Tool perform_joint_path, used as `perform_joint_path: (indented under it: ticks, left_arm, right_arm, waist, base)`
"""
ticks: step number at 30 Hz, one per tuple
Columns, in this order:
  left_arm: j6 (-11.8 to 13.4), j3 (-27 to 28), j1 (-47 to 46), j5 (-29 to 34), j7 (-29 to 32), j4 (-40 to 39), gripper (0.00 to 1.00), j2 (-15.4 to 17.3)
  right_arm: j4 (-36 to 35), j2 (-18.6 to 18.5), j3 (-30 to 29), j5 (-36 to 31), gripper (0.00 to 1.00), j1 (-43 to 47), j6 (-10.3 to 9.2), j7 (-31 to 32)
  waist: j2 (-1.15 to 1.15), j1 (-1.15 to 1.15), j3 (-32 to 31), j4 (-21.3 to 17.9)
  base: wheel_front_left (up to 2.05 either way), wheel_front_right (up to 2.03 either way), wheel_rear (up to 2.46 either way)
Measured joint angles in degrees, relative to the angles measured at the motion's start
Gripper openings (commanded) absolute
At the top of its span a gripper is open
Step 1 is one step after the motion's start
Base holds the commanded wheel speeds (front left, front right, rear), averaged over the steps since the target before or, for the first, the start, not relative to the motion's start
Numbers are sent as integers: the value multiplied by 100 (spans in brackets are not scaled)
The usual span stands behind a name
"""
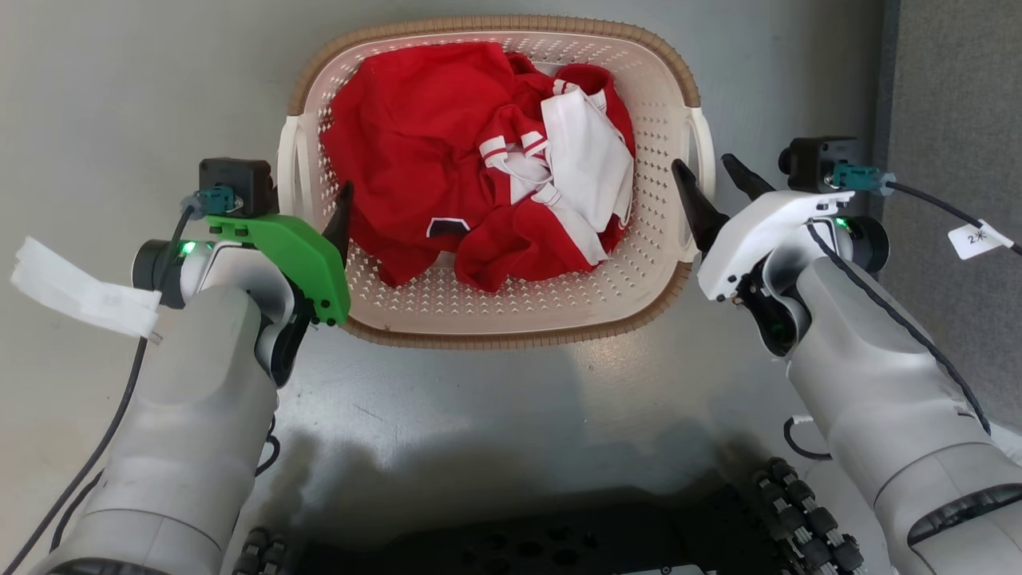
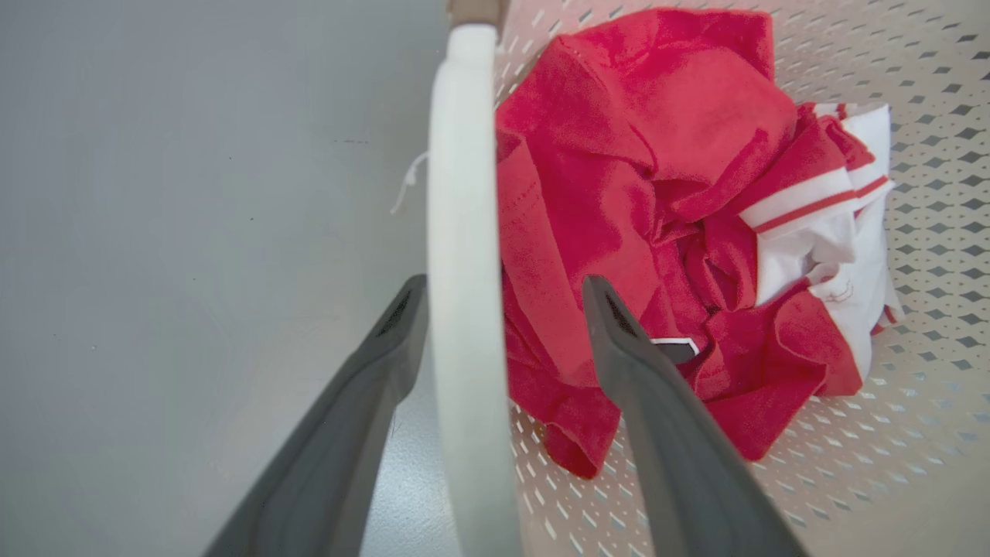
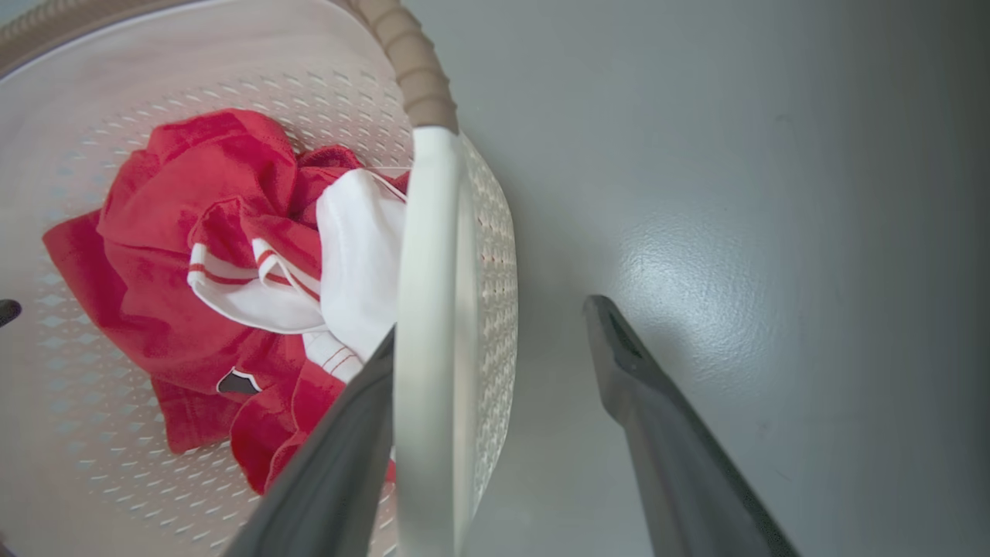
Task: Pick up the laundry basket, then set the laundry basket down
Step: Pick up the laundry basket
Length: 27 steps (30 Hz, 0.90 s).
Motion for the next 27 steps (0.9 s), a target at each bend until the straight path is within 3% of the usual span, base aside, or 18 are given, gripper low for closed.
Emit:
perform_joint_path:
  ticks: [3, 4, 5, 6, 8, 27]
  left_arm:
    - [0, -76, -55, -65, 0, 41, 100, 0]
    - [0, -107, -74, -109, 0, 63, 91, 0]
    - [0, -158, -108, -241, 0, 99, 82, 0]
    - [0, -177, -115, -275, 0, 109, 75, -1]
    - [0, -226, -131, -315, 0, 135, 0, -1]
    - [7, -726, -210, -824, -66, 464, 0, -20]
  right_arm:
    - [30, 0, 87, 133, 100, -62, 0, 0]
    - [35, 0, 116, 168, 100, -81, 0, 0]
    - [52, 0, 172, 227, 79, -110, 0, 0]
    - [59, 0, 197, 252, 38, -122, 0, 0]
    - [71, -1, 248, 328, 0, -154, 0, -1]
    - [323, 1, 778, 792, 0, -216, -10, -109]
  waist:
    - [0, 0, 22, 10]
    - [0, 0, 29, 13]
    - [0, 0, 42, 18]
    - [0, 0, 48, 19]
    - [0, 0, 59, 21]
    - [0, 0, -293, 21]
  base:
    - [0, 0, 0]
    - [0, 0, 0]
    - [0, 0, 0]
    - [0, 0, 0]
    - [0, 0, 0]
    - [0, 0, 0]
